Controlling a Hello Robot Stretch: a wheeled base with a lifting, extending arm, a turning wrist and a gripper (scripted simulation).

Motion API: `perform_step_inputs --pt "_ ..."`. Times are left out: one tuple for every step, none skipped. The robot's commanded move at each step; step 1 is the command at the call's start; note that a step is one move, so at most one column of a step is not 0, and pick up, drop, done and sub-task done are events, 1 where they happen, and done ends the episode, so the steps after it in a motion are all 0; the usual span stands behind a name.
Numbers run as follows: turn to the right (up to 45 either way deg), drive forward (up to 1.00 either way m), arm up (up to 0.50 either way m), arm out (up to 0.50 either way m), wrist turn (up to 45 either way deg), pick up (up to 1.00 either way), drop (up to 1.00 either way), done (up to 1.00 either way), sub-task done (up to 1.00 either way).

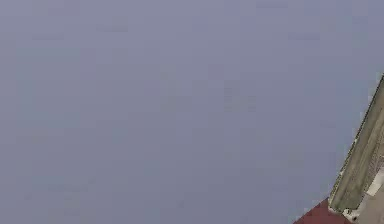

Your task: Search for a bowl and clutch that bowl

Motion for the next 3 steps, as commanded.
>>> perform_step_inputs --pt "-45.0 0.0 0.0 0.0 0.0 0.0 0.0 0.0 0.0" --pt "-45.0 0.0 0.0 0.0 0.0 0.0 0.0 0.0 0.0" --pt "-45.0 0.0 0.0 0.0 0.0 0.0 0.0 0.0 0.0"
